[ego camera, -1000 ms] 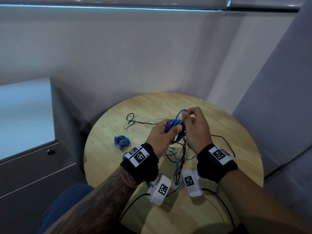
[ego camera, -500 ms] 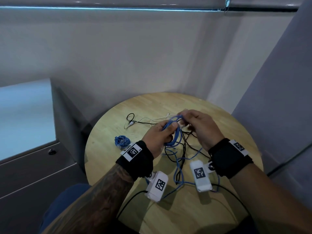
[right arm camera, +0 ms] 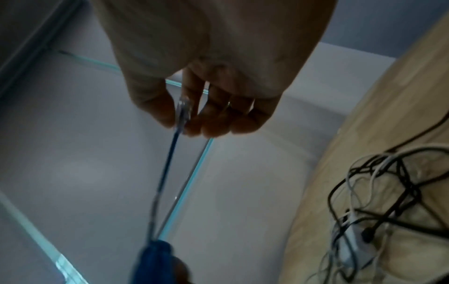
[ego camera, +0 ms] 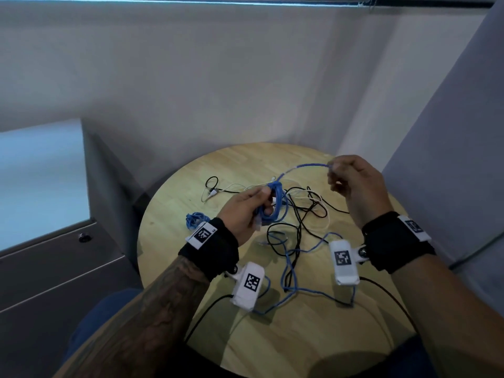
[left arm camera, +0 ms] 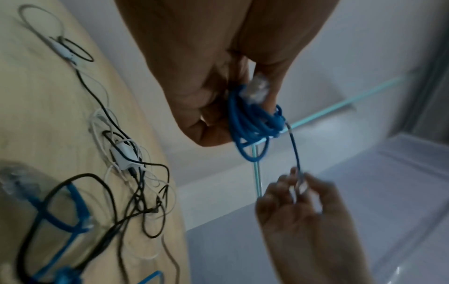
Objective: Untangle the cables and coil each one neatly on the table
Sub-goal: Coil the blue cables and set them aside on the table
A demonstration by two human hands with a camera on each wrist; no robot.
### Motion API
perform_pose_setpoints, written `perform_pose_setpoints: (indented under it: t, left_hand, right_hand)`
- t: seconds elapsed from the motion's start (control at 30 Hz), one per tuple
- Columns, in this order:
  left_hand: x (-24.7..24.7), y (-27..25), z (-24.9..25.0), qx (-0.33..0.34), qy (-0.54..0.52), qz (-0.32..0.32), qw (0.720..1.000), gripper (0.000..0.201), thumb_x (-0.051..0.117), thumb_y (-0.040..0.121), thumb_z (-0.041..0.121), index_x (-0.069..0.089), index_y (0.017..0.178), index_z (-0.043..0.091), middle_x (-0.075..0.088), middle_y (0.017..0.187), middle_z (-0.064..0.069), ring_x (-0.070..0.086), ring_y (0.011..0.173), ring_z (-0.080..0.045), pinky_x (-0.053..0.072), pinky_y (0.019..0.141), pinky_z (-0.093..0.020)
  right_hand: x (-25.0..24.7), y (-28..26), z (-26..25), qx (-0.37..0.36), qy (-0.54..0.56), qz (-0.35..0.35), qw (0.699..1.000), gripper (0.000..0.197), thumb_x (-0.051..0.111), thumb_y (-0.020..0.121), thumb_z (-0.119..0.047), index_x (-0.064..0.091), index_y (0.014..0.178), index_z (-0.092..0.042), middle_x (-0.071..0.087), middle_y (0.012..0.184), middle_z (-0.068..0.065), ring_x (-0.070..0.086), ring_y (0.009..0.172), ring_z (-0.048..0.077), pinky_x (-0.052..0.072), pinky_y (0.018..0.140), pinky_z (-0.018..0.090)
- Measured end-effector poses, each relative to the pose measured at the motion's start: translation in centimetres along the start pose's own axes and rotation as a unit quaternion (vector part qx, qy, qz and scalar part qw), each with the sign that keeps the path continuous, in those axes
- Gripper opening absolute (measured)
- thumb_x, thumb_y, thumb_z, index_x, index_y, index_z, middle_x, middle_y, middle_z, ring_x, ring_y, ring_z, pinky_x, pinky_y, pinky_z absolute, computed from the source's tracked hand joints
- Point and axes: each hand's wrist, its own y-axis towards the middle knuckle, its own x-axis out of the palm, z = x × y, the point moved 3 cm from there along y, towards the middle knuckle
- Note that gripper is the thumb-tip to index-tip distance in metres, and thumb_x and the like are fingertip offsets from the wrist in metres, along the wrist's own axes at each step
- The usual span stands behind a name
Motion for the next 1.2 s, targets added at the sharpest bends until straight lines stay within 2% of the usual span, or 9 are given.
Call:
perform_pose_setpoints:
  t: [0.17, 0.37, 0.5, 0.6, 0.77, 0.87, 0.97, 1.1, 1.2]
  left_hand:
    - [-0.3, 0.3, 0.6, 0.001, -0.007, -0.028, 1.000, 0.028, 0.057, 0.092, 0.029, 0.069, 0.109, 0.010, 0.058, 0.076, -0.004, 0.052, 0.069, -0.018, 0.042, 0.065, -0.035]
    - [0.0, 0.0, -0.2, 0.012, 0.030, 0.015, 0.999, 0.031, 0.055, 0.097, 0.018, 0.064, 0.123, 0.005, 0.066, 0.082, -0.003, 0.060, 0.071, -0.015, 0.053, 0.063, -0.032]
    - [0.2, 0.1, -0.5, 0.024, 0.086, 0.025, 0.996, 0.025, 0.059, 0.095, 0.014, 0.068, 0.117, 0.006, 0.069, 0.100, -0.010, 0.064, 0.087, -0.020, 0.055, 0.076, -0.037]
    - [0.4, 0.1, -0.7, 0.027, 0.089, 0.028, 0.995, 0.024, 0.059, 0.095, 0.011, 0.068, 0.116, 0.005, 0.070, 0.102, -0.015, 0.068, 0.087, -0.024, 0.058, 0.080, -0.041]
    - [-0.2, 0.5, -0.6, 0.056, 0.089, 0.092, 0.990, 0.020, 0.061, 0.094, 0.011, 0.072, 0.110, 0.008, 0.071, 0.079, 0.001, 0.066, 0.070, -0.013, 0.058, 0.071, -0.037]
    - [-1.1, 0.9, -0.7, 0.075, 0.115, 0.165, 0.977, 0.021, 0.064, 0.092, 0.016, 0.072, 0.109, 0.006, 0.065, 0.063, 0.010, 0.061, 0.063, -0.011, 0.059, 0.074, -0.041]
    - [-2.7, 1.6, -0.1, 0.083, 0.117, 0.232, 0.962, 0.021, 0.067, 0.091, 0.018, 0.073, 0.106, 0.005, 0.063, 0.066, 0.000, 0.058, 0.064, -0.016, 0.059, 0.072, -0.040]
    - [-3.6, 2.0, 0.6, 0.078, 0.124, 0.223, 0.964, 0.011, 0.066, 0.091, 0.018, 0.073, 0.098, 0.012, 0.060, 0.067, -0.005, 0.056, 0.059, -0.016, 0.058, 0.063, -0.035]
    - [-3.9, 2.6, 0.3, 0.041, 0.146, 0.178, 0.972, 0.015, 0.067, 0.090, 0.015, 0.073, 0.103, 0.008, 0.061, 0.068, -0.004, 0.056, 0.064, -0.017, 0.053, 0.060, -0.031]
  right_hand:
    - [2.4, -2.0, 1.7, 0.073, -0.129, -0.103, 0.984, 0.009, 0.063, 0.091, -0.003, 0.070, 0.092, -0.008, 0.073, 0.080, 0.005, 0.065, 0.070, 0.006, 0.047, 0.062, 0.014]
    - [5.0, -3.4, 4.2, 0.215, -0.012, -0.124, 0.969, 0.014, 0.061, 0.094, -0.017, 0.074, 0.098, -0.014, 0.071, 0.092, 0.013, 0.062, 0.084, 0.021, 0.045, 0.070, 0.030]
    - [5.9, -4.6, 3.9, 0.256, 0.030, -0.180, 0.949, 0.047, 0.053, 0.097, -0.051, 0.068, 0.116, -0.011, 0.072, 0.098, 0.005, 0.066, 0.092, 0.020, 0.048, 0.081, 0.033]
    - [6.3, -5.1, 4.1, 0.229, -0.042, -0.216, 0.948, 0.040, 0.064, 0.091, -0.046, 0.068, 0.115, -0.014, 0.072, 0.096, -0.003, 0.066, 0.100, 0.022, 0.053, 0.082, 0.037]
    - [6.9, -4.8, 3.5, 0.154, -0.165, -0.213, 0.951, 0.017, 0.050, 0.103, -0.013, 0.059, 0.117, -0.013, 0.071, 0.109, 0.007, 0.072, 0.097, 0.022, 0.062, 0.076, 0.037]
    - [6.8, -4.9, 3.5, 0.086, -0.312, -0.214, 0.922, 0.020, 0.043, 0.104, -0.016, 0.063, 0.105, -0.012, 0.072, 0.092, 0.005, 0.075, 0.071, 0.018, 0.059, 0.065, 0.036]
    - [6.5, -4.9, 2.7, 0.005, -0.409, -0.245, 0.879, 0.030, 0.043, 0.105, -0.023, 0.067, 0.090, -0.012, 0.071, 0.074, 0.003, 0.069, 0.054, 0.014, 0.056, 0.062, 0.033]
    - [6.8, -4.8, 2.0, -0.084, -0.461, -0.249, 0.848, 0.032, 0.044, 0.103, -0.030, 0.066, 0.084, -0.016, 0.068, 0.072, 0.002, 0.064, 0.061, 0.021, 0.055, 0.065, 0.040]
    - [6.7, -4.8, 3.5, -0.039, -0.420, -0.262, 0.868, 0.034, 0.046, 0.103, -0.032, 0.066, 0.084, -0.013, 0.069, 0.072, 0.002, 0.066, 0.064, 0.021, 0.056, 0.068, 0.041]
